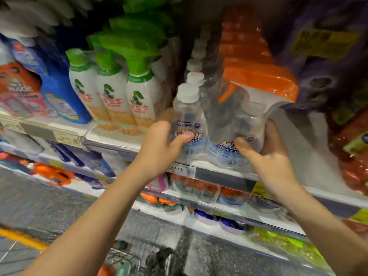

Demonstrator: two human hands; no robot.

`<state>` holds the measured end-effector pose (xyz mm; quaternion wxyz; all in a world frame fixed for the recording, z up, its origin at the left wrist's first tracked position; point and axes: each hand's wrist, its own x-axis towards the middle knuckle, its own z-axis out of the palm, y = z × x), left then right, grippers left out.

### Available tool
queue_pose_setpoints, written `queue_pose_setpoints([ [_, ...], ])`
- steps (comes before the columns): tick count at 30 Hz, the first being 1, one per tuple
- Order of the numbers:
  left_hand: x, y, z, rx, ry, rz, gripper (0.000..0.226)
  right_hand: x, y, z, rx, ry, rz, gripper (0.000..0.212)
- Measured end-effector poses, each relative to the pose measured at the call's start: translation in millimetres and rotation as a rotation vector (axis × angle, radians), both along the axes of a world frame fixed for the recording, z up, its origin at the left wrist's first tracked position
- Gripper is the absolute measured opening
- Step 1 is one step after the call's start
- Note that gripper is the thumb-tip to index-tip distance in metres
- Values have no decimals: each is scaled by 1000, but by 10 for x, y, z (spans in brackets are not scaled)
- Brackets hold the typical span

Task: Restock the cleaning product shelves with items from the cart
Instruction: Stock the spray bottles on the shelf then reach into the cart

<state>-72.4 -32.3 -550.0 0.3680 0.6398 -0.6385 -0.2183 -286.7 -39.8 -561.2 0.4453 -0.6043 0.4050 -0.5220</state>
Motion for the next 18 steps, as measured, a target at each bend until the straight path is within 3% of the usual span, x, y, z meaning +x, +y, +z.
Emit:
queue_pose_setpoints([
  [8, -61, -2, -116, -107, -128, 39, 34, -12, -13, -174, 86, 287, -33, 51],
  [11, -140, -6, -182, -135, -273, 33, 46, -88, -38, -246, 53, 502, -36, 73],
  [14, -163, -66, -202, -142, -252, 41, 66, -87, -85, -278, -16, 616, -78, 83],
  [18, -155, -61, -222, -148, -197, 42, 72, -62, -92, -314, -100, 647, -142, 87],
])
